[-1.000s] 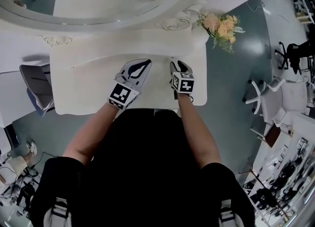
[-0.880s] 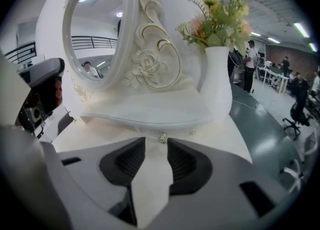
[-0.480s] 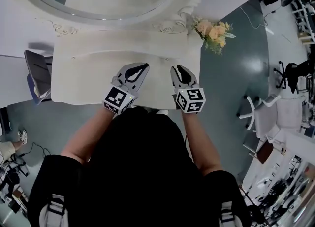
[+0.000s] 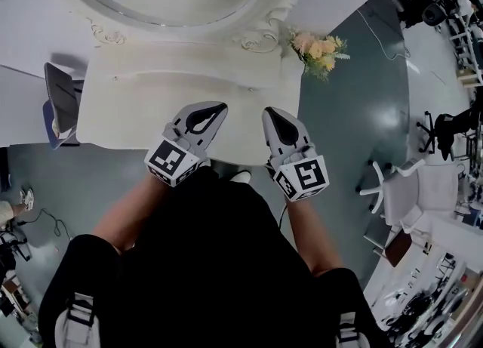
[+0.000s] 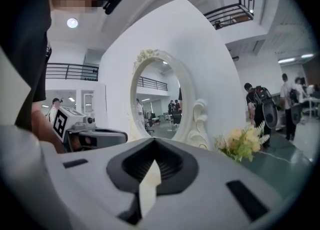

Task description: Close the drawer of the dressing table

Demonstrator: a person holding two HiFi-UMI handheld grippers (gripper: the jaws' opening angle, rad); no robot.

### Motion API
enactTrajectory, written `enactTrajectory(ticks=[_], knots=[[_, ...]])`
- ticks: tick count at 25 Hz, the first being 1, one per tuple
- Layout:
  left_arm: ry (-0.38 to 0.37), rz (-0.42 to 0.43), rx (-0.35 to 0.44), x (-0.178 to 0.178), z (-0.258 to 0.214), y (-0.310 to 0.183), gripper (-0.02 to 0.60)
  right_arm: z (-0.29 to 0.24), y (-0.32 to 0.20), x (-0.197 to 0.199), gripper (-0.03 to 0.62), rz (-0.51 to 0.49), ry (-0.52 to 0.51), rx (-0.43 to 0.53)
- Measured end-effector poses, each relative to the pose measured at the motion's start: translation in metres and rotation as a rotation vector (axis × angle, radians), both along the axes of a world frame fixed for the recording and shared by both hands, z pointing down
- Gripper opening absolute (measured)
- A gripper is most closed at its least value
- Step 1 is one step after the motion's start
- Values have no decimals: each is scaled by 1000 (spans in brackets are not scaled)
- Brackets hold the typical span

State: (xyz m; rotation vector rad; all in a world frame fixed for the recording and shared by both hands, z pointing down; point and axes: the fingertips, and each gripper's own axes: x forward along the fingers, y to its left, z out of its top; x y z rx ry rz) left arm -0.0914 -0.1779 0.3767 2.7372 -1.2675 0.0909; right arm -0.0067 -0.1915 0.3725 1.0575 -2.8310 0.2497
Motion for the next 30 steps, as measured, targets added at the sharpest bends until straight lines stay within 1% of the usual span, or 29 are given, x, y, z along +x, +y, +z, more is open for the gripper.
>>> enactTrajectory(ticks=[4,7,10,12,16,19,30], knots=[[0,10,34,8,-30,13,-6,-38,25,-4,3,-50,40,116],[3,1,55,14,-51,19,-6,-58,37,-5,3,-80,22,146],[17,24,106,22,-65,28,-6,-68,42,-3,3,-89,10,158],[10,26,121,25,-69,31,-6,-71,42,-2,3,-92,6,162],[-1,27,117,28,-70,37,-6,-73,44,-1,3,-103,-4,160],[-16,34,128,32,-72,40,-6,-72,46,-5,3,-117,-16,148],[2,21,122,28,-79,40,-6,-77,47,-17,3,-155,-24,147]])
